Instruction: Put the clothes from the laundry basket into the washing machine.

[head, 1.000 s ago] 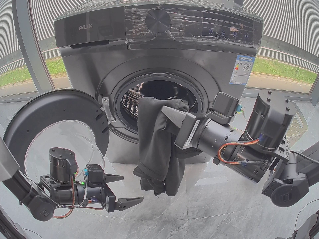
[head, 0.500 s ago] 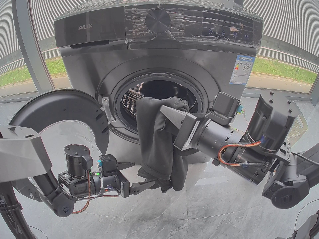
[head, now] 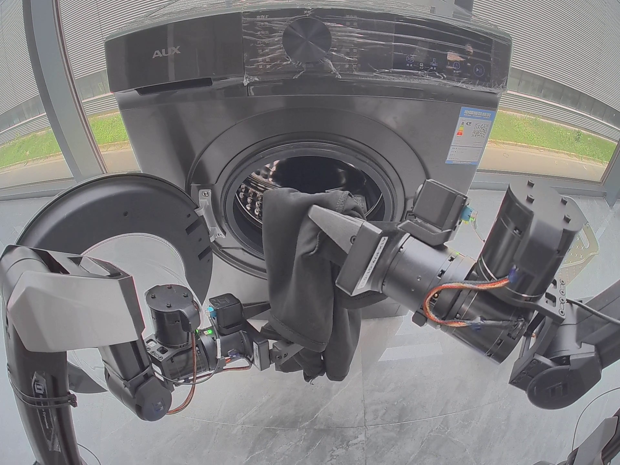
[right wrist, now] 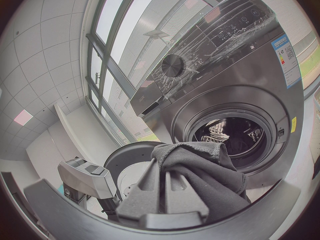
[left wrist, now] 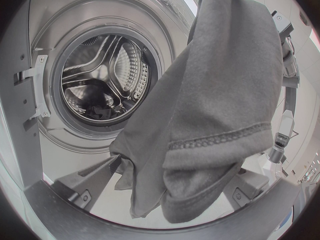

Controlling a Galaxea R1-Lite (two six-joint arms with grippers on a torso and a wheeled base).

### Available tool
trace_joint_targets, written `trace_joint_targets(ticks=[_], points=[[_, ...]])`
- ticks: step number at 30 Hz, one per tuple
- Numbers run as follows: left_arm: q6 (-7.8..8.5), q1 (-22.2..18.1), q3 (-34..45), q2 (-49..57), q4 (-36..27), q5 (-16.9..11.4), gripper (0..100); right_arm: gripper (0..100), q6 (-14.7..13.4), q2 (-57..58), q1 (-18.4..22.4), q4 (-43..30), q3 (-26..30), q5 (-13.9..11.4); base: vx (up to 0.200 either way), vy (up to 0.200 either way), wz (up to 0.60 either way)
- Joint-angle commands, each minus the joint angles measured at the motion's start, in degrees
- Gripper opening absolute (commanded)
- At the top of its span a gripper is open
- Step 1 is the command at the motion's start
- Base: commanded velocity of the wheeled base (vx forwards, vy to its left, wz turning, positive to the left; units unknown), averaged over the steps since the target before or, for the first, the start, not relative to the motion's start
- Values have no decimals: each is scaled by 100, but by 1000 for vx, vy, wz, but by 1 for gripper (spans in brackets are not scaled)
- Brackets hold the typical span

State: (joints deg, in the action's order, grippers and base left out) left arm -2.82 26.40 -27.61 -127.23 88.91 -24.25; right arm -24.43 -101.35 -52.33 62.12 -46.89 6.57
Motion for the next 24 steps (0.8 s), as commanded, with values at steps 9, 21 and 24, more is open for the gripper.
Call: trace_joint_targets(ticks=[9,21,24], points=[[-17,198,-245,-65,22,52,0,0,0,-7,13,2,101,2,0,0,0],[-17,392,204,744,22,324,0,0,52,-51,751,-60,443,-15,0,0,0],[0,392,371,884,22,333,0,0,52,-51,856,-78,479,-15,0,0,0]])
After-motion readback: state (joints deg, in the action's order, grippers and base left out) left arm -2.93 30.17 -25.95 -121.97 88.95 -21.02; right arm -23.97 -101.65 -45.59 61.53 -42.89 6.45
